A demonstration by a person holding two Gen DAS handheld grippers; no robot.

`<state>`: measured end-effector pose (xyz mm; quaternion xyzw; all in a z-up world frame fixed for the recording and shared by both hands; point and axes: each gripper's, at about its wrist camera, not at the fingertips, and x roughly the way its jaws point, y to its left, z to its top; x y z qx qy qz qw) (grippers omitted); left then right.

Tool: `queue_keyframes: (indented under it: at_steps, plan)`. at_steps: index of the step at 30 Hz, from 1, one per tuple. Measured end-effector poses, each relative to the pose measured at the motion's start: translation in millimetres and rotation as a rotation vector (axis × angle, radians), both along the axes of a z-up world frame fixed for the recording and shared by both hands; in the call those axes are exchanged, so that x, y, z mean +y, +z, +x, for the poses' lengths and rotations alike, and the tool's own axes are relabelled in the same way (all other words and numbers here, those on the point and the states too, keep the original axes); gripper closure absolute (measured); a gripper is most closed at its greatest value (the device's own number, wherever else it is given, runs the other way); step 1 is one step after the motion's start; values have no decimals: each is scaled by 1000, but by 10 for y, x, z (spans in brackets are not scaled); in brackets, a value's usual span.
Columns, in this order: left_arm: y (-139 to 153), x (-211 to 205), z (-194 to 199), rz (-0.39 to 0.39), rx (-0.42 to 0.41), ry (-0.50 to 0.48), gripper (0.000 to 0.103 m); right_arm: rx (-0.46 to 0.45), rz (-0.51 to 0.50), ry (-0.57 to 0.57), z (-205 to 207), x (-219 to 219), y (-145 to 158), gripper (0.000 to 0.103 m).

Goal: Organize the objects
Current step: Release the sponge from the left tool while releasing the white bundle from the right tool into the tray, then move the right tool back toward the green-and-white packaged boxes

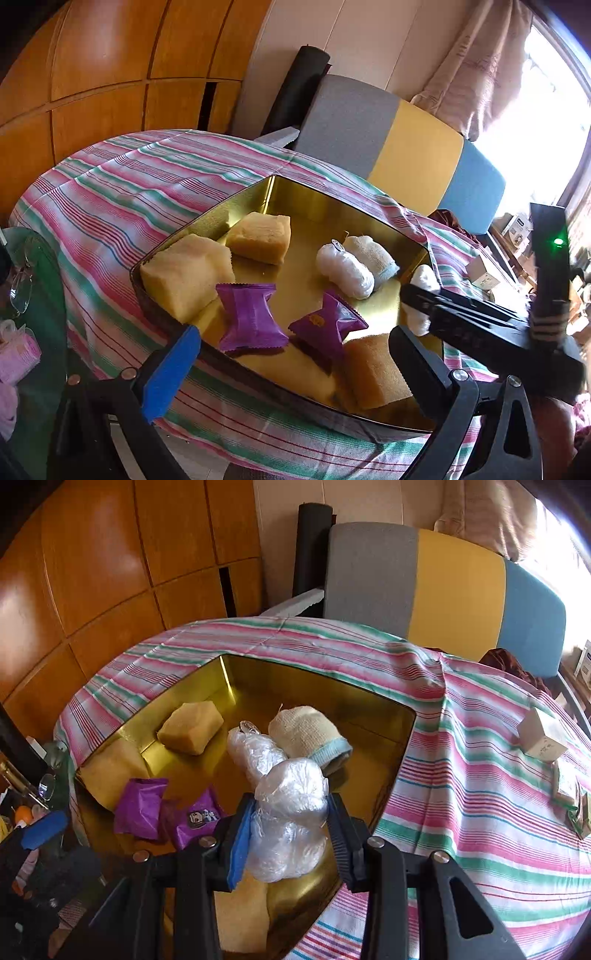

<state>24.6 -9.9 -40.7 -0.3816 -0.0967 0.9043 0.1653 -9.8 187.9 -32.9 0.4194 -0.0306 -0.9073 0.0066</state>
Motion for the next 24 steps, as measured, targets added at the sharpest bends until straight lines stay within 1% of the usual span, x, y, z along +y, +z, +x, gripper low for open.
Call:
queue_keyframes:
  at_steps: [1,4,5,8,11,13,19,24]
  plan:
    - [3,-13,-6,7,-4,3,0,-16,3,1,-39,-8,-25,63]
    - [11,-43,-18,22,-8,17,0,-49,10,-12,-113,-5,-82,55]
    - [12,-43,-24,21,-9,18,0,-58,1,-16,-129,9,-92,55]
    - [13,-53,-21,17,-5,27,0,-31,-21,-48,-84,88,-46,53]
    - [-12,-29,-33,26,-20,29,0,13,-66,-101,36,233,28,52]
    - [-18,10,-26,24,-25,24,0,35,-76,-132,121,314,61,52]
    - [5,156,34,12,-9,-18,0,25,-122,-194,279,517,26,52]
    - [35,262,104,-20,22,-38,0,12,-136,-209,360,630,-7,52]
